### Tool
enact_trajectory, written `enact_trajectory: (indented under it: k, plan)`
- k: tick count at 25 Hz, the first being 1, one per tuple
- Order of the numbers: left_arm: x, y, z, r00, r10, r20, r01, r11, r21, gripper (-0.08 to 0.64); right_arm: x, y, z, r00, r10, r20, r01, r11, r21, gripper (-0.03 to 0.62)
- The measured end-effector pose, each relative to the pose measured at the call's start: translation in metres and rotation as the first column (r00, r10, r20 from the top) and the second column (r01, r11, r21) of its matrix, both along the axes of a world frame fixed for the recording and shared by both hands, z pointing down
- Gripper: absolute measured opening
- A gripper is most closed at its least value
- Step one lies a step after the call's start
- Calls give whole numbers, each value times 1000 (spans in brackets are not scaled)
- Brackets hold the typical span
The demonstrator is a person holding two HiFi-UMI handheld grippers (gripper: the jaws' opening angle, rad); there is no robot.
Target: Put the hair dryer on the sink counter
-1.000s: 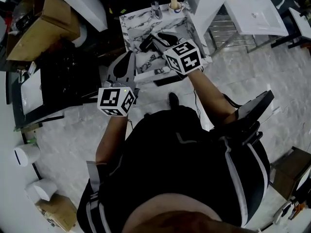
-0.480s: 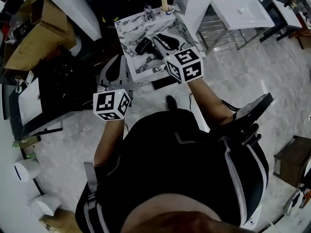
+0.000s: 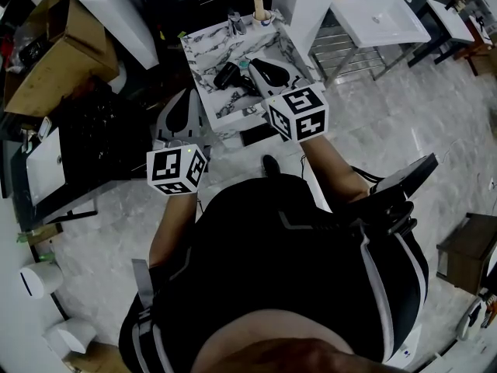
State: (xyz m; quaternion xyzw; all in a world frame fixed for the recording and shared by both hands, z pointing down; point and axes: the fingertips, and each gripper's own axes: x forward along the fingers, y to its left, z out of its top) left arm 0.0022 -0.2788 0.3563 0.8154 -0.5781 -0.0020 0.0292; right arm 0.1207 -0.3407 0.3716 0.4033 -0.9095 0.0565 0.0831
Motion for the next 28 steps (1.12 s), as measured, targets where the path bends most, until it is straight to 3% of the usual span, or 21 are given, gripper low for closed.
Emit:
enact_trajectory:
  k: [28]
  plan:
    - [-3, -38, -4, 999, -26, 30, 26, 999, 19, 0, -6, -37, -11, 1000, 2, -12, -1, 998, 66, 26]
